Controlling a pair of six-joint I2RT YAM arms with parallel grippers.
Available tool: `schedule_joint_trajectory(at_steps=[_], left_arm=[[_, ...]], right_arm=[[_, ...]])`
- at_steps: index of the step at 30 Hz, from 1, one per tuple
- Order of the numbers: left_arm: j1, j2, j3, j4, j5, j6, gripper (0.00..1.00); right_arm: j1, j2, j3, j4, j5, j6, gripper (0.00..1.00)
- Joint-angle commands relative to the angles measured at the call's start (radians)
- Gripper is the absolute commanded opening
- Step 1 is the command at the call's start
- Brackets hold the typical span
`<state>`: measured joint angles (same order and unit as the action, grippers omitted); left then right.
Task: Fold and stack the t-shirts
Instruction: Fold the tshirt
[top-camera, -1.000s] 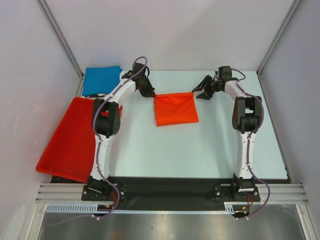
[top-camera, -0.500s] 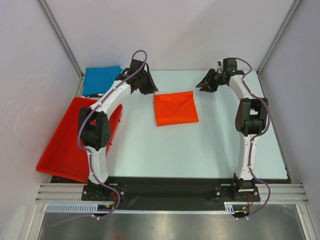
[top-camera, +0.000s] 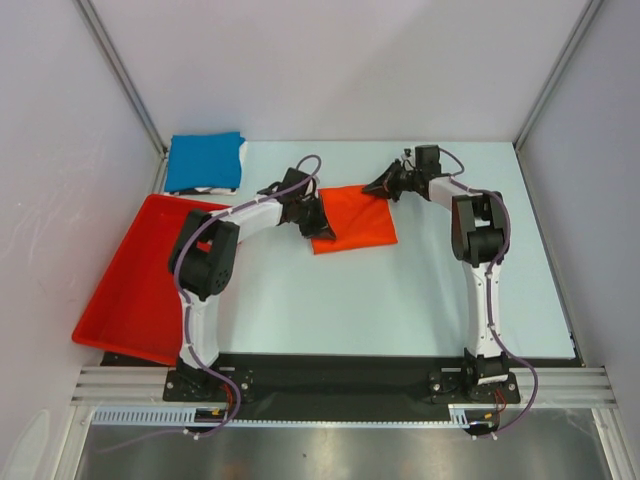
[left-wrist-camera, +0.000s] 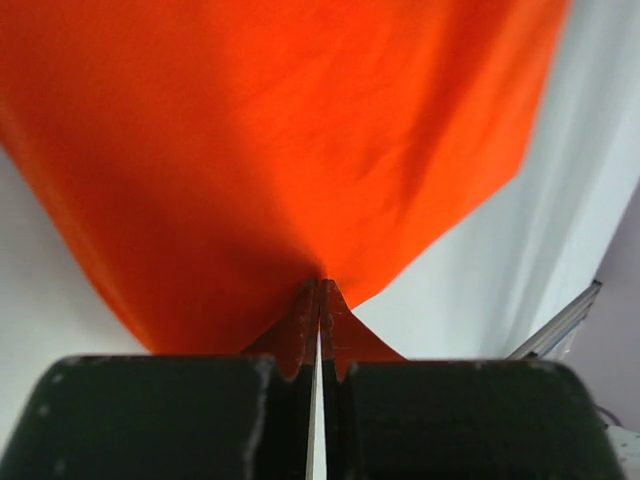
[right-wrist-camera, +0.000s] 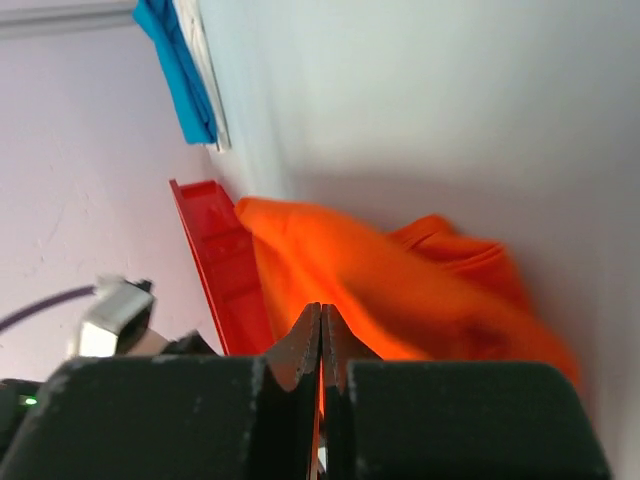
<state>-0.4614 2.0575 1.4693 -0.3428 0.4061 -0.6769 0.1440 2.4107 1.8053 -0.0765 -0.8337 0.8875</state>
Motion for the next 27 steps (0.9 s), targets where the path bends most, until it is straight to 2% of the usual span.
schedule_joint_trajectory(at_steps=[1, 6, 12, 14, 17, 19, 23, 27], left_arm=[[0.004, -0.039, -0.064, 0.039, 0.007, 0.040, 0.01], [0.006, -0.048, -0.147, 0.039, -0.015, 0.069, 0.00], [0.004, -0.112, -0.210, 0.019, -0.041, 0.105, 0.00], [0.004, -0.158, -0.187, -0.007, -0.049, 0.106, 0.00], [0.006, -0.195, -0.109, -0.050, -0.056, 0.112, 0.02], [0.009, -0.198, -0.066, -0.064, -0.059, 0.114, 0.03], [0.046, -0.154, 0.015, -0.056, -0.029, 0.079, 0.04], [0.084, -0.033, 0.039, -0.045, 0.045, 0.033, 0.02]], right_arm=[[-0.017, 0.040, 0.002, 0.156, -0.028, 0.074, 0.01], [-0.046, 0.141, 0.061, 0.251, -0.010, 0.131, 0.01], [-0.078, 0.212, 0.201, 0.189, -0.015, 0.143, 0.02], [-0.087, 0.170, 0.197, 0.167, -0.013, 0.124, 0.07], [-0.089, 0.076, 0.204, -0.055, 0.008, -0.004, 0.13], [-0.081, 0.019, 0.177, -0.113, 0.005, -0.091, 0.21], [-0.058, -0.120, 0.135, -0.314, 0.047, -0.255, 0.32], [0.006, -0.163, 0.036, -0.318, -0.007, -0.301, 0.33]])
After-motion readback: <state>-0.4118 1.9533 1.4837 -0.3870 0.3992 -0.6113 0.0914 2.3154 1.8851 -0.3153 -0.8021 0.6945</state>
